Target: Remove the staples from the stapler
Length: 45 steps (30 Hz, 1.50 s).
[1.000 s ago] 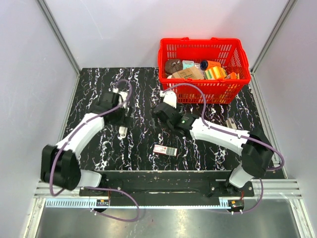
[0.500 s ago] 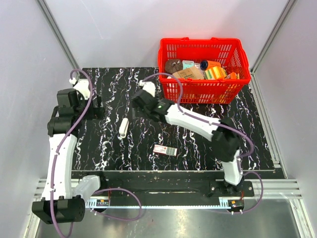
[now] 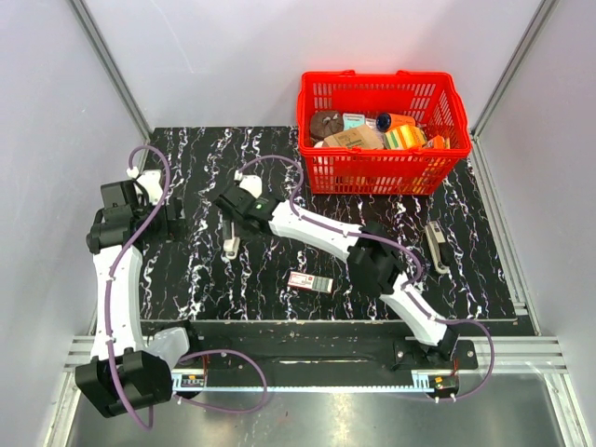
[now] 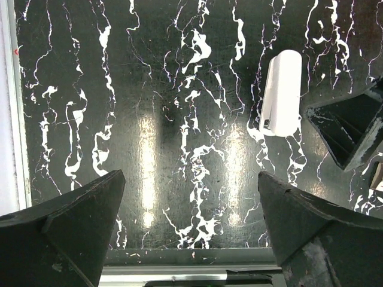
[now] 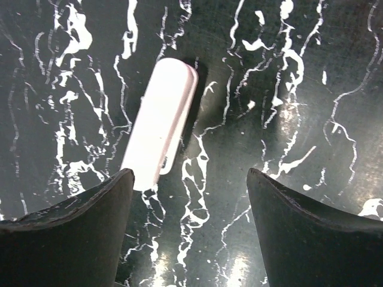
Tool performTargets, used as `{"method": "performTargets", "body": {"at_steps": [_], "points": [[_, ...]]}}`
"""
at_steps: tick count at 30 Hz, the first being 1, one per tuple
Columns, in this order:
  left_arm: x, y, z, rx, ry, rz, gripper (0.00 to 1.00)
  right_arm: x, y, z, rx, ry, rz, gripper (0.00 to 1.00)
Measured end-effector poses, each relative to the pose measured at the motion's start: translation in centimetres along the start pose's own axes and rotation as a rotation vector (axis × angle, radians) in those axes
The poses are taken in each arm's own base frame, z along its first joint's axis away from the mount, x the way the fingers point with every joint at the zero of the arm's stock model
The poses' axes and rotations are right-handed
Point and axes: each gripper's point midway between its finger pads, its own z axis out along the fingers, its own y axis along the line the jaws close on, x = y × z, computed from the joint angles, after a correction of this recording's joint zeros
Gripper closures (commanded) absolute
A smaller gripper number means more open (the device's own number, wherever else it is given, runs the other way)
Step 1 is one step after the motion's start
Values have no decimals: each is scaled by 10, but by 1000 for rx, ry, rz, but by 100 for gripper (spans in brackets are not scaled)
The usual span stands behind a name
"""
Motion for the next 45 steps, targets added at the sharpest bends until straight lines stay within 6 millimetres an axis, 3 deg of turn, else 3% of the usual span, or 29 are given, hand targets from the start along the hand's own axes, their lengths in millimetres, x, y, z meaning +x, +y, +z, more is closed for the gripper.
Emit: {"method": "performTargets", "body": {"at_steps": [8,17,24,34,38,41,45], "points": [[8,1,3,2,21,12,1,-4,21,11,-26,6,32,19],[15,3,6,-3,38,13,1,21,26,33,-17,63,23,28],[21,5,8,-10,44,23,1,32,27,47,-15,93,24,48],[21,8,10,-22,41,34,1,34,26,49,-12,96,21,86],[22,7,12,-15,46,33,2,36,28,50,-29,97,26,93],[21,5,14,-1,43,33,7,38,33,46,-68,109,46,100],[16,-4,19,63,28,52,7,41,41,32,-147,120,100,100]]}}
